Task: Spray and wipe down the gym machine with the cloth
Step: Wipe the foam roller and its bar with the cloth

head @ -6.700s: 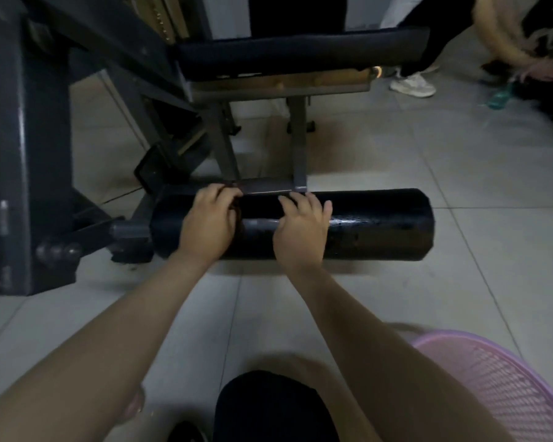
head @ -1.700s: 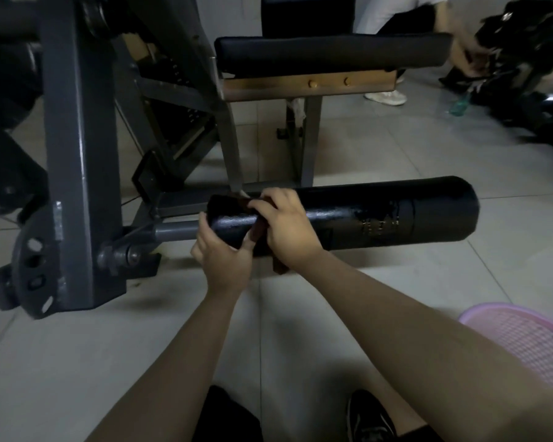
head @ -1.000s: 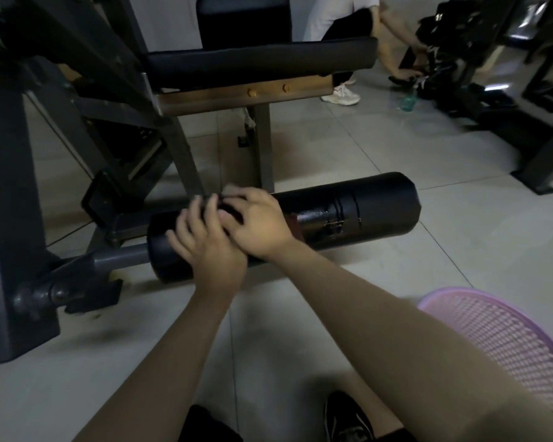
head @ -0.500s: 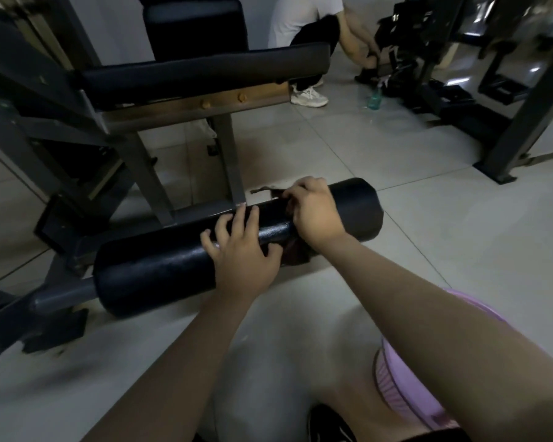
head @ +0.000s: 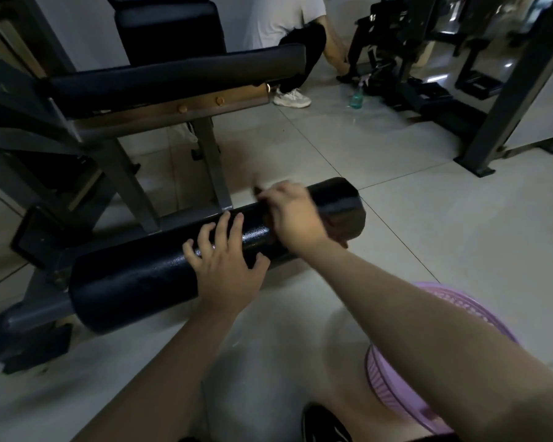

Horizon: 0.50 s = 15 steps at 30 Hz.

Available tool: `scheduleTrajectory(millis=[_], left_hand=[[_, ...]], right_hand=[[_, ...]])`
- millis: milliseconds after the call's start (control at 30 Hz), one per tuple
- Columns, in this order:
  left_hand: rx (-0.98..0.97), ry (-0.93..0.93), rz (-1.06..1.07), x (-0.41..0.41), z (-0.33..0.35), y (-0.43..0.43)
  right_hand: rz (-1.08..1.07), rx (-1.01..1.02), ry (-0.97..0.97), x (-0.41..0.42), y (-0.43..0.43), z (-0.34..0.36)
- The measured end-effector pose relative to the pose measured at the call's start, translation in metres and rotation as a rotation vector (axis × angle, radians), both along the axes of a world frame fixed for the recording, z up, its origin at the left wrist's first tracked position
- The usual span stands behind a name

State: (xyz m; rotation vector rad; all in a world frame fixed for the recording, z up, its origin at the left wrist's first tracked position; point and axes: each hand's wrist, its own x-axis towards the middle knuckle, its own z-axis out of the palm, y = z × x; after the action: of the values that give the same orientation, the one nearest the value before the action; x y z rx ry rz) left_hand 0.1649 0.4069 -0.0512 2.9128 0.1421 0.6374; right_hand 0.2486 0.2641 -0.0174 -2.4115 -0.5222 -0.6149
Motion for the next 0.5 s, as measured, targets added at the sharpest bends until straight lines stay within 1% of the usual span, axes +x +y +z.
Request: scheduleTrajectory(millis=[67, 133, 200, 367, 500], left_hand=[[0.016, 0.014, -0.004, -0.001, 0.0, 0.001], [0.019, 0.009, -0.005, -0.001, 0.0, 0.001], [0.019, -0.005, -0.004, 0.0, 0.0, 0.001], [0.026, -0.019, -0.004, 0.001, -0.001, 0.0], [0.03, -0.011, -0.008, 0.001, 0.001, 0.0]], right_hand=[[0.086, -0.099, -0.057, -0.011, 0.015, 0.0], [0.055, -0.146, -0.074, -0.009, 0.005, -0.001], [-0.031, -0.157, -0.085, -0.002, -0.02, -0.005], [-0.278, -0.031, -0.046, 0.011, -0.082, -0.016], [-0.45, 0.164, -0.01, 0.009, -0.061, -0.022]])
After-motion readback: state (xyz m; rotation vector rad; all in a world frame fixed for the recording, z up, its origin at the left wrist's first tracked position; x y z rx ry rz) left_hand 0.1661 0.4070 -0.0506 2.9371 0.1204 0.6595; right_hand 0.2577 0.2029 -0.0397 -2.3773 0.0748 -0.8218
